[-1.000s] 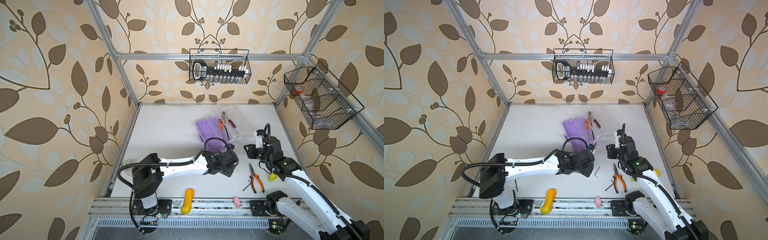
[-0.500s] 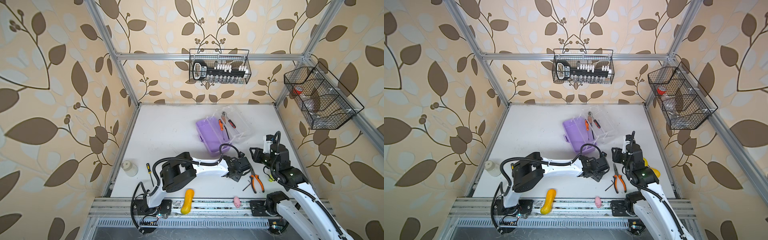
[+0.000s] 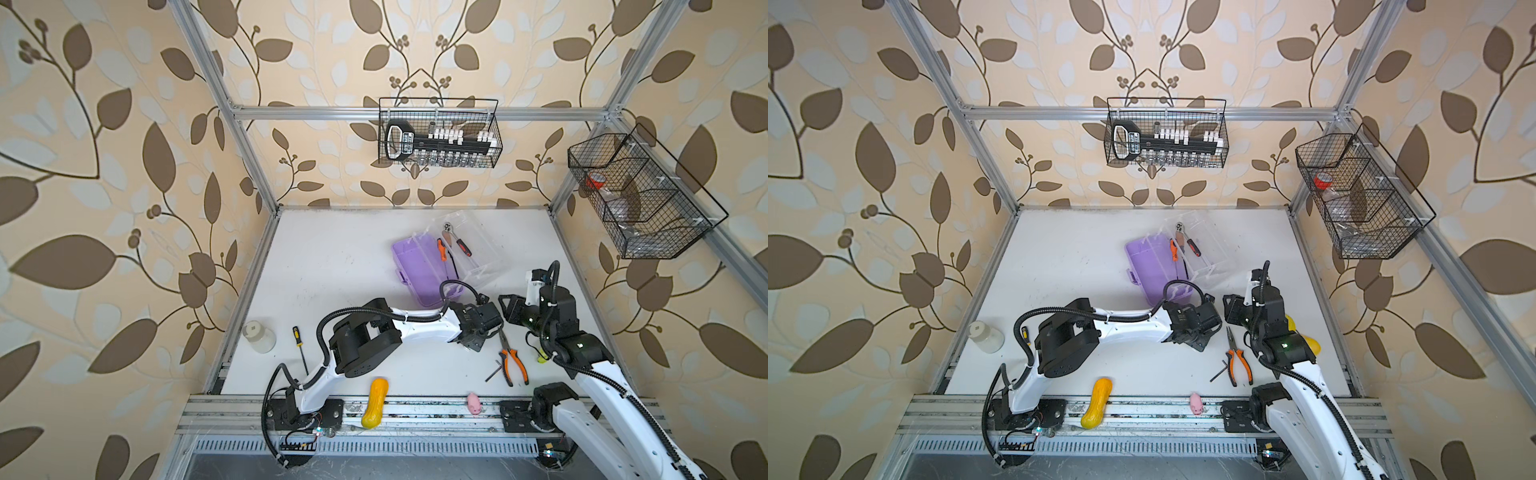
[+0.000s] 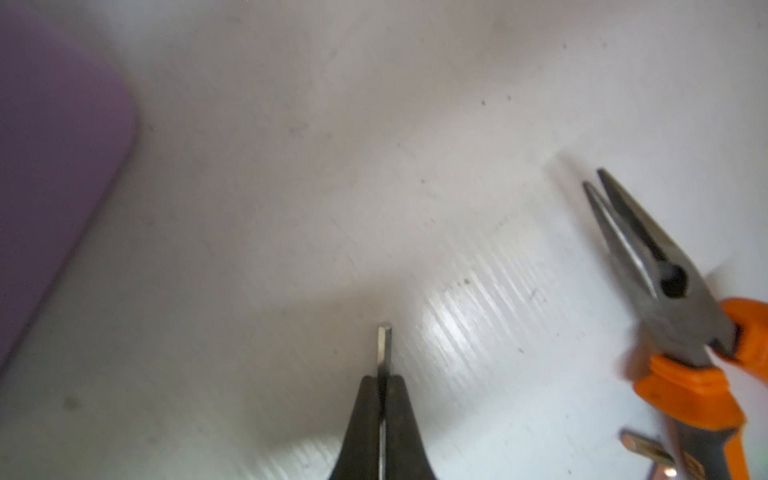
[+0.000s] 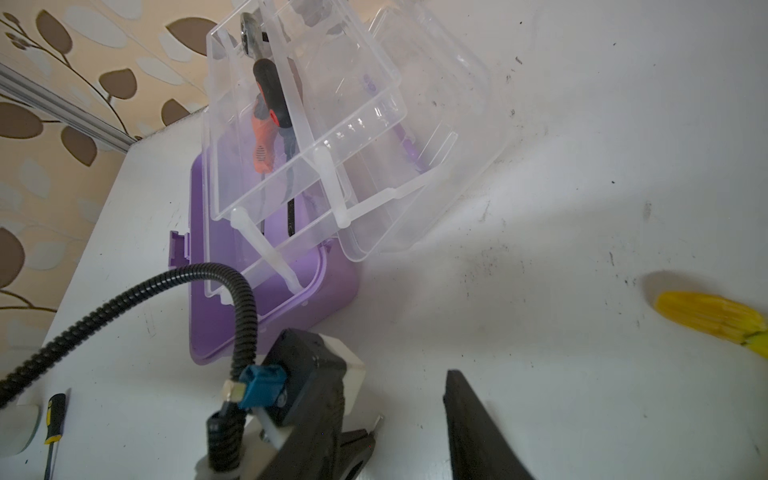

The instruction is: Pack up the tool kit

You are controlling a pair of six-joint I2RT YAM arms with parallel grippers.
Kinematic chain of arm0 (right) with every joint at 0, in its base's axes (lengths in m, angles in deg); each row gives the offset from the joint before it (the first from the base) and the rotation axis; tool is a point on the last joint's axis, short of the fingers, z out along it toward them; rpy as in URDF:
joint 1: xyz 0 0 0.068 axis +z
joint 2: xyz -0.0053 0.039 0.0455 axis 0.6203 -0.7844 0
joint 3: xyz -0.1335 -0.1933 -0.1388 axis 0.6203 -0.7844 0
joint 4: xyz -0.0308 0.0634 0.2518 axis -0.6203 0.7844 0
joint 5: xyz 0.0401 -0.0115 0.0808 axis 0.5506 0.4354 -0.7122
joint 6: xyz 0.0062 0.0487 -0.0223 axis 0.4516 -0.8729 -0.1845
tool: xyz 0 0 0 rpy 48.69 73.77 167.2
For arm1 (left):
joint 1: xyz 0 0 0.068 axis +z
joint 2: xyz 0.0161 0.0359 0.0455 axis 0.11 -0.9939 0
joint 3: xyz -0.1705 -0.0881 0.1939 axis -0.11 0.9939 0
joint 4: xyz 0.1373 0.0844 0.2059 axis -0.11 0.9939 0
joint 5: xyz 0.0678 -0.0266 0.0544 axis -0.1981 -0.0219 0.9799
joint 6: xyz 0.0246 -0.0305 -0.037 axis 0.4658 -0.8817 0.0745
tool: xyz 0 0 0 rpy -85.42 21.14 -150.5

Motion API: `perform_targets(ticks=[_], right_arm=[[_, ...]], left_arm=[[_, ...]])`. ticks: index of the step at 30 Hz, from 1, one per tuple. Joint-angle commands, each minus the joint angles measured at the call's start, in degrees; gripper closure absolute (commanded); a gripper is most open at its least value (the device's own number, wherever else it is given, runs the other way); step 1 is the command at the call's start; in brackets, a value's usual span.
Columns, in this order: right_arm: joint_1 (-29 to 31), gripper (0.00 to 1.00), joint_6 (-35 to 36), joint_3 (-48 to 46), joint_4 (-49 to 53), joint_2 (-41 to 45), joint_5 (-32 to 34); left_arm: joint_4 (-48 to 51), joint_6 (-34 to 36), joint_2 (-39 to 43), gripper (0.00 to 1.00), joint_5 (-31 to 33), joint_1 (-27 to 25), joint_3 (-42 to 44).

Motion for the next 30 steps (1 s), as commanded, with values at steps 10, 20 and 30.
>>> perform_targets(ticks=[10,20,30], right_arm=[[-0.2,0.69,3.0,1.8,-0.7,-1.7,-4.8],[-0.2,0.71,2.7,1.9,-7.6,-1.0,-18.1],[11.7,0.67,5.3,6.9,-12.2,-10.4,-24.6]], left_arm=[[-0.3,-0.8,7.0,1.0,-10.2,5.1,-1.0],[-9.7,-5.5,22.2,1.0,-20.3,13.0,7.3],[-12.3,-6.6,28.3,1.0,-22.7,16.5,10.9]])
